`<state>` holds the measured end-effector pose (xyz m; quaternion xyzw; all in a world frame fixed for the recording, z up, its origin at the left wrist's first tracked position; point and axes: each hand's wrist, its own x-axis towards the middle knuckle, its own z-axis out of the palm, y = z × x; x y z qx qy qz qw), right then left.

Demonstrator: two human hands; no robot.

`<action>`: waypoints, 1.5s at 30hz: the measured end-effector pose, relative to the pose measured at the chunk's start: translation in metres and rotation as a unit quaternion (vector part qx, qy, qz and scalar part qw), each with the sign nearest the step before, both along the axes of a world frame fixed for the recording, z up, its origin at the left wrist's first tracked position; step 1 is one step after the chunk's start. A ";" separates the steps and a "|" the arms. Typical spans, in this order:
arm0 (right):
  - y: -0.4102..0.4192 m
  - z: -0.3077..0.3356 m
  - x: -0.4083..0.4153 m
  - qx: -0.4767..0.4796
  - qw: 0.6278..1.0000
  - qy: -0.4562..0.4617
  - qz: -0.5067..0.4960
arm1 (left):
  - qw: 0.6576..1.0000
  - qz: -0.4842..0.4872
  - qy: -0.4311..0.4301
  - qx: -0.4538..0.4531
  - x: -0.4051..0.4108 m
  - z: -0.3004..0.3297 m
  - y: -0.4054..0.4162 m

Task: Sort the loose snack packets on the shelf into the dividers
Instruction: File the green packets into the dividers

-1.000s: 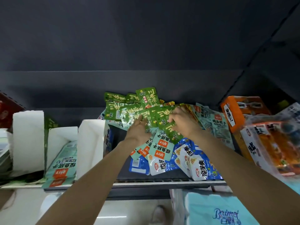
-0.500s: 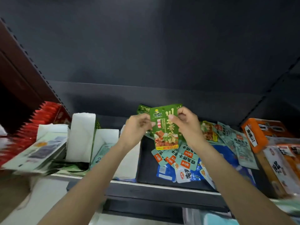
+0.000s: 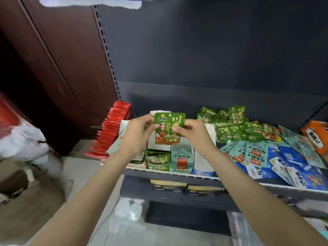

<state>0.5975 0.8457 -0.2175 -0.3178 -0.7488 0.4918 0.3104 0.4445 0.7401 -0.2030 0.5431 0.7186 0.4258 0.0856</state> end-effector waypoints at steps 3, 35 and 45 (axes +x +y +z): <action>-0.018 -0.014 -0.014 -0.016 1.000 -0.015 -0.009 | 0.998 0.005 0.026 -0.059 -0.014 -0.007 -0.014; 0.003 -0.021 0.014 -0.132 0.980 -0.141 0.045 | 0.930 -0.100 0.226 -0.272 0.008 -0.022 0.020; 0.123 -0.038 0.138 -0.029 0.985 -0.112 -0.124 | 0.955 -0.167 0.181 -0.164 0.139 -0.034 0.152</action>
